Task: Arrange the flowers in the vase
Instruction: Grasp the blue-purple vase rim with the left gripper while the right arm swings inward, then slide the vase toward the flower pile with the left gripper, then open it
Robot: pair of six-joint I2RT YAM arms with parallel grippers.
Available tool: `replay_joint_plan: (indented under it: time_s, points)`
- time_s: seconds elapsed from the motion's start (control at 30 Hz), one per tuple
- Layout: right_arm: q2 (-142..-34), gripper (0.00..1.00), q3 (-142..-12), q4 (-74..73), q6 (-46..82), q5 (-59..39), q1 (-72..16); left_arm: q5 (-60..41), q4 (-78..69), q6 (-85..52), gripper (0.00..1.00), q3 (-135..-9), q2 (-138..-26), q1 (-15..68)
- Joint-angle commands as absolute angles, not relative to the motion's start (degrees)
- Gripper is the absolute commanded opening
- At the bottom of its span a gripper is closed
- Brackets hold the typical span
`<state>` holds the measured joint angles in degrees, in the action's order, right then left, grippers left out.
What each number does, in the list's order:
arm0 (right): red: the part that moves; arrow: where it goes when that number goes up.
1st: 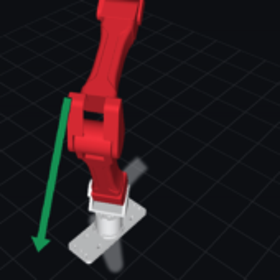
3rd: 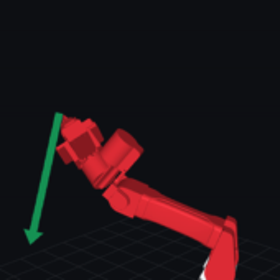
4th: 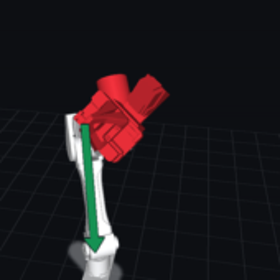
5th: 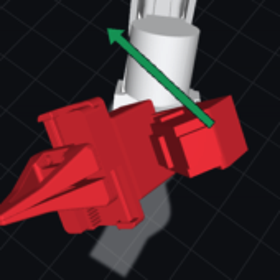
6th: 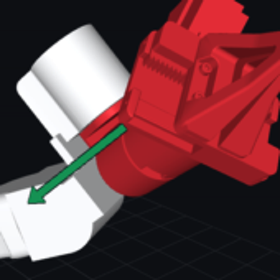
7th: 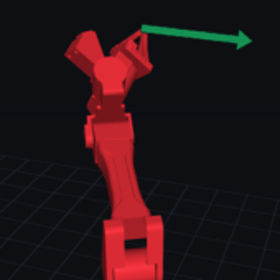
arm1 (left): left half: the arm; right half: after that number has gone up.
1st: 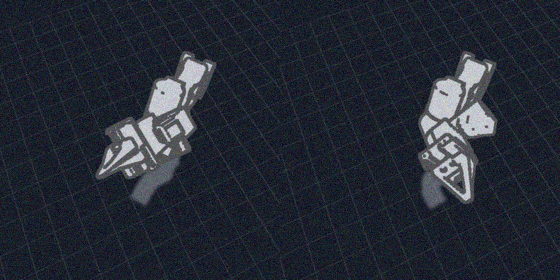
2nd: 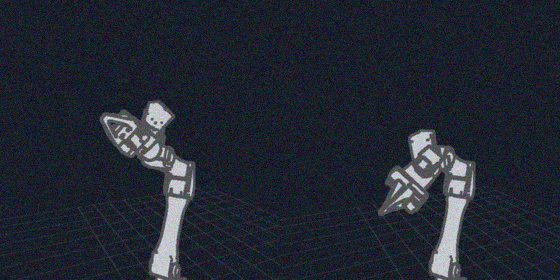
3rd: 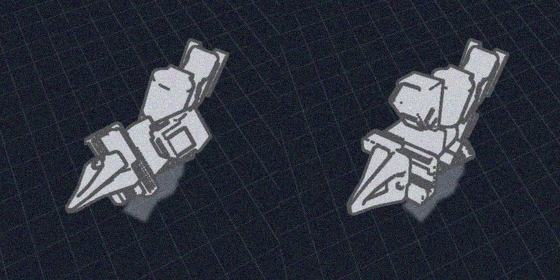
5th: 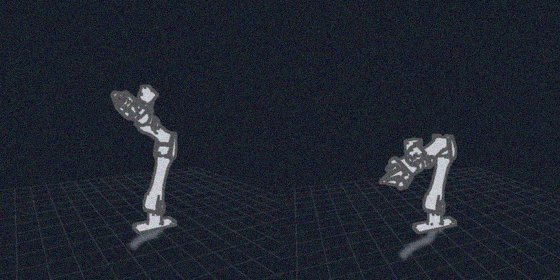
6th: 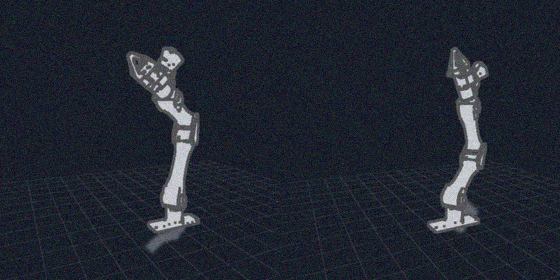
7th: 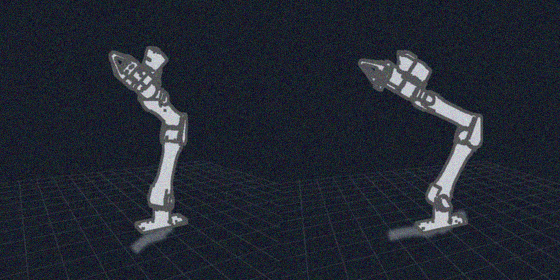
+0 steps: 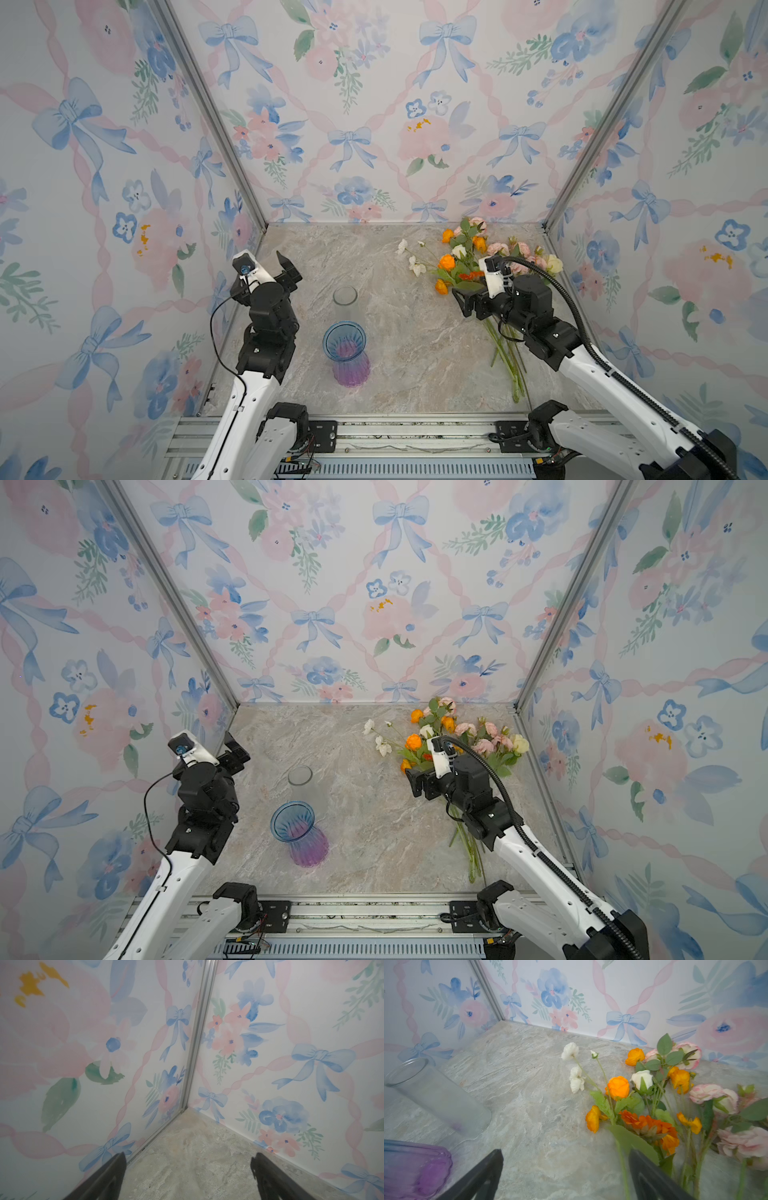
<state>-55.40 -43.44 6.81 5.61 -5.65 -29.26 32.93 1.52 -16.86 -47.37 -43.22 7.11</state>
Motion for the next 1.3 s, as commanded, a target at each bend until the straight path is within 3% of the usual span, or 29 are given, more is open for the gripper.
replay_joint_plan:
  time_s: [0.0,0.13,0.33,0.47,0.77,1.03,1.27]
  points:
    - [-55.31,0.97,-46.86,13.91,6.57,-11.34,-32.91,13.95,31.13,-18.31,0.92,-59.04,-43.7,7.12]
    - [-57.78,0.97,-52.06,17.45,5.46,-14.09,-38.4,-2.68,46.75,-19.87,0.85,-66.04,-45.65,7.05]
    - [-62.44,0.97,-56.16,15.37,7.91,-14.07,-46.34,-13.61,56.41,-22.06,0.72,-67.82,-45.65,8.12]
    - [-61.98,0.97,-52.7,12.41,9.27,-12.32,-49.26,-14.77,64.32,-23.44,0.6,-67.94,-45.22,11.28]
    - [-65.05,0.97,-54.67,8.52,8.59,-12.31,-55.94,-14.95,75.5,-23.29,0.5,-63.97,-41.33,15.56]
    - [-69.81,0.97,-56.57,3.53,8.09,-11.71,-61.23,-16.41,72.54,-23.25,0.45,-58.21,-40.47,16.84]
    - [-70.97,0.97,-57.91,3.67,6.98,-11.08,-62.16,-18.13,64.76,-24.81,0.33,-53.09,-40.7,16.86]
